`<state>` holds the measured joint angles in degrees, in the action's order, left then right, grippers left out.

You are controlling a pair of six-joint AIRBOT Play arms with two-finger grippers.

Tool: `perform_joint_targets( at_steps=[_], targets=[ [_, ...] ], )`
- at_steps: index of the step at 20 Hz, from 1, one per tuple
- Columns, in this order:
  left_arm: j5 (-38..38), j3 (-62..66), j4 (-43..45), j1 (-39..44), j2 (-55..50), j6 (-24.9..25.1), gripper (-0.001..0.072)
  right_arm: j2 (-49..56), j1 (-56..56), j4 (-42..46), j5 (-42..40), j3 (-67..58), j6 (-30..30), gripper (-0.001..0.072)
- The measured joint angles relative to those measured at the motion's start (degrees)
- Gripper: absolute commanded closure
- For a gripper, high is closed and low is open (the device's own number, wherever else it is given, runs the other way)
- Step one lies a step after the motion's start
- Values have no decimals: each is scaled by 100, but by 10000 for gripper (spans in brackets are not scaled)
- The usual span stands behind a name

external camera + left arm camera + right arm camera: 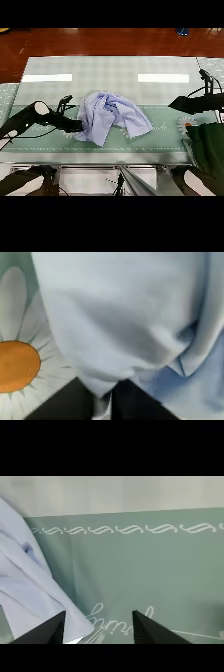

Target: Fold the shirts.

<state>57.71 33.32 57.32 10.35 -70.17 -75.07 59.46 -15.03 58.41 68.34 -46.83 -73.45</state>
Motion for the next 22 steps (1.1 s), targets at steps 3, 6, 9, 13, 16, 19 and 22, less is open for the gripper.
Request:
perform_joint_targets(
  at_steps=[3,6,9,13,16,19,22],
  targets=[
    [9,0,-186,-4,-166,76,686,0,48,-175,96,302,39,212],
    [-90,13,-61,2,-52,138,686,-2,372,-348,46,750,57,212],
    [-201,44,142,-7,361,179,686,22,857,-542,-439,1178,39,212],
    [-94,70,-13,-4,887,197,686,358,1366,-796,-1134,1445,-162,215],
    [-44,76,-57,-4,1143,199,686,811,1738,-1084,-1515,1510,-258,375],
    [-24,111,-70,-4,1300,199,686,1204,2197,-1401,-1803,1528,-404,686],
    [35,391,-35,-26,1502,227,687,1213,2459,-1419,-1899,1390,-378,686]
  ],
)
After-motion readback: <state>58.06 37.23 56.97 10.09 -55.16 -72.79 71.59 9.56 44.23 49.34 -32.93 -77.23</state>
